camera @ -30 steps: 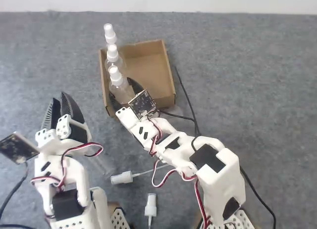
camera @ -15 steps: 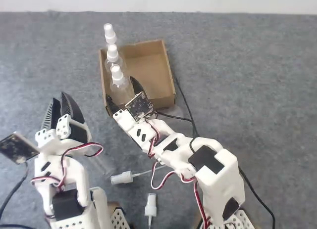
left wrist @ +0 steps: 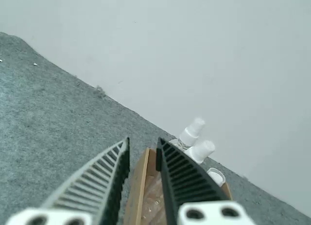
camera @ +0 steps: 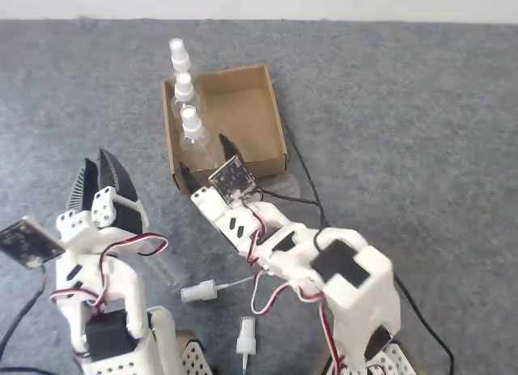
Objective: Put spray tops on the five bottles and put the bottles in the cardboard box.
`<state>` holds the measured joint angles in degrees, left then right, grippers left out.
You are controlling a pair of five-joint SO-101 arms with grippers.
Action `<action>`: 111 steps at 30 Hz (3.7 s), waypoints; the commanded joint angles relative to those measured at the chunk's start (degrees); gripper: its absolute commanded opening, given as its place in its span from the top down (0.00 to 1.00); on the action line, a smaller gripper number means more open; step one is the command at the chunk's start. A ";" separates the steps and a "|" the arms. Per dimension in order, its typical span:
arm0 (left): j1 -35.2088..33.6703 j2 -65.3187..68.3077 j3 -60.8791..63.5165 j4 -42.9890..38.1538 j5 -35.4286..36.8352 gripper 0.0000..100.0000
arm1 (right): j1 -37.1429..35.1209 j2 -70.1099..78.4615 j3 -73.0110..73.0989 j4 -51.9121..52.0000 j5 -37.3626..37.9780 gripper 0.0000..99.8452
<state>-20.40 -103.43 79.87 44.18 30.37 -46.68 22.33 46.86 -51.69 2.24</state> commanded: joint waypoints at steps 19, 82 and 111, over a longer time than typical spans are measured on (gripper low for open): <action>-0.35 -0.79 -0.66 -1.85 -0.70 0.92 | 0.31 -19.91 11.96 -0.75 1.05 0.71; -4.04 -0.88 -0.40 -3.08 -0.79 0.92 | 0.13 -53.93 -7.12 105.98 36.84 0.71; -4.04 -0.88 -0.40 -3.08 -0.79 0.92 | 2.33 -14.73 -30.95 114.95 49.32 0.72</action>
<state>-24.00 -103.43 79.87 42.95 30.02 -45.98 7.82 18.73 61.27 50.59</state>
